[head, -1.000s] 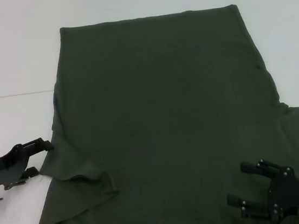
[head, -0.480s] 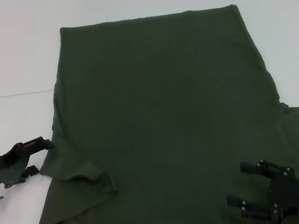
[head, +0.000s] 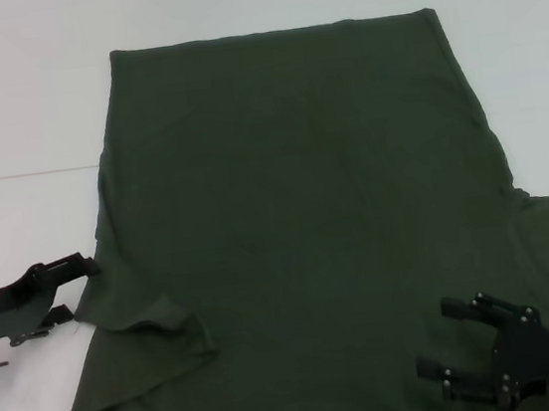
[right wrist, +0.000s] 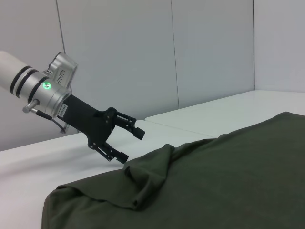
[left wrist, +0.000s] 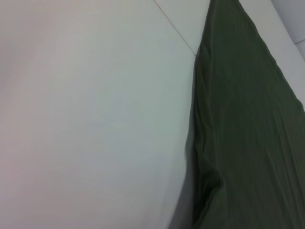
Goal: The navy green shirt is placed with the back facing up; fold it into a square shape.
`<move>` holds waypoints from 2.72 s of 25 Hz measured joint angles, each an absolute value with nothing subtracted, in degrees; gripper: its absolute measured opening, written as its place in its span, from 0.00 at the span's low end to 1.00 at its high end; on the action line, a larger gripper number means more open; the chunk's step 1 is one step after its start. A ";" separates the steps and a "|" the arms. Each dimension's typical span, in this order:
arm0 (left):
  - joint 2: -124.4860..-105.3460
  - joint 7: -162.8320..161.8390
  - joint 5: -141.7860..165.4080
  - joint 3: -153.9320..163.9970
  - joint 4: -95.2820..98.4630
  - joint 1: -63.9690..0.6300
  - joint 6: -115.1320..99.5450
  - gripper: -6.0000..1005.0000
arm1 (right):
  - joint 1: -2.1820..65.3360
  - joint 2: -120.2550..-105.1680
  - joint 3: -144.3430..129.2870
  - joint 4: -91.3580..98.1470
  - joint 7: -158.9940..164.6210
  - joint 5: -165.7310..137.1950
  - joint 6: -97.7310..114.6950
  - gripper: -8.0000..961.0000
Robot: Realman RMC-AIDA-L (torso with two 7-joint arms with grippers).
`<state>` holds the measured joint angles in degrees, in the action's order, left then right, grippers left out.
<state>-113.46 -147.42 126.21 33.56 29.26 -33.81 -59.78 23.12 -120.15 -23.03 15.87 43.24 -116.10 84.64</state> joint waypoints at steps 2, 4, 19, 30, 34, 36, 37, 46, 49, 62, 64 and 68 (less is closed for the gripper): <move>-113.47 -147.64 126.21 34.28 29.24 -33.88 -59.94 0.88 | 23.12 -120.15 -23.03 15.89 43.24 -116.10 84.64 0.92; -113.55 -147.78 126.06 34.53 29.21 -33.99 -60.47 0.88 | 23.12 -120.15 -23.03 15.87 43.24 -116.11 84.64 0.92; -112.99 -148.18 126.13 34.11 30.00 -34.56 -61.33 0.88 | 22.90 -120.15 -23.03 15.94 43.24 -116.10 84.64 0.92; -112.92 -148.14 128.84 34.72 29.93 -34.74 -59.79 0.88 | 22.94 -120.15 -23.03 15.88 43.24 -116.11 84.64 0.92; -112.92 -148.23 129.21 34.72 29.86 -34.87 -60.10 0.88 | 23.02 -120.15 -23.03 15.80 43.24 -116.10 84.64 0.92; -112.93 -148.23 129.21 34.72 29.79 -34.99 -60.31 0.88 | 23.09 -120.14 -23.03 15.75 43.24 -116.10 84.64 0.92; -112.93 -148.24 129.21 34.72 29.77 -35.03 -60.39 0.88 | 23.10 -120.15 -23.02 15.74 43.24 -116.10 84.64 0.92; -113.11 -148.43 129.21 36.02 29.48 -35.71 -60.63 0.88 | 23.12 -120.14 -23.03 15.73 43.24 -116.10 84.65 0.92; -113.19 -148.45 129.20 36.03 29.45 -35.80 -60.64 0.88 | 23.12 -120.15 -23.03 15.73 43.24 -116.10 84.65 0.92; -110.65 -153.70 129.20 35.29 29.65 -35.45 -69.15 0.88 | 22.88 -120.15 -23.03 16.03 43.24 -116.10 84.71 0.92; -110.01 -155.59 129.20 34.37 29.82 -35.47 -74.13 0.88 | 22.87 -120.15 -23.03 16.09 43.24 -116.10 84.72 0.92; -110.60 -157.64 128.71 32.00 29.61 -35.43 -78.73 0.88 | 22.98 -120.15 -23.03 16.10 43.24 -116.10 84.73 0.92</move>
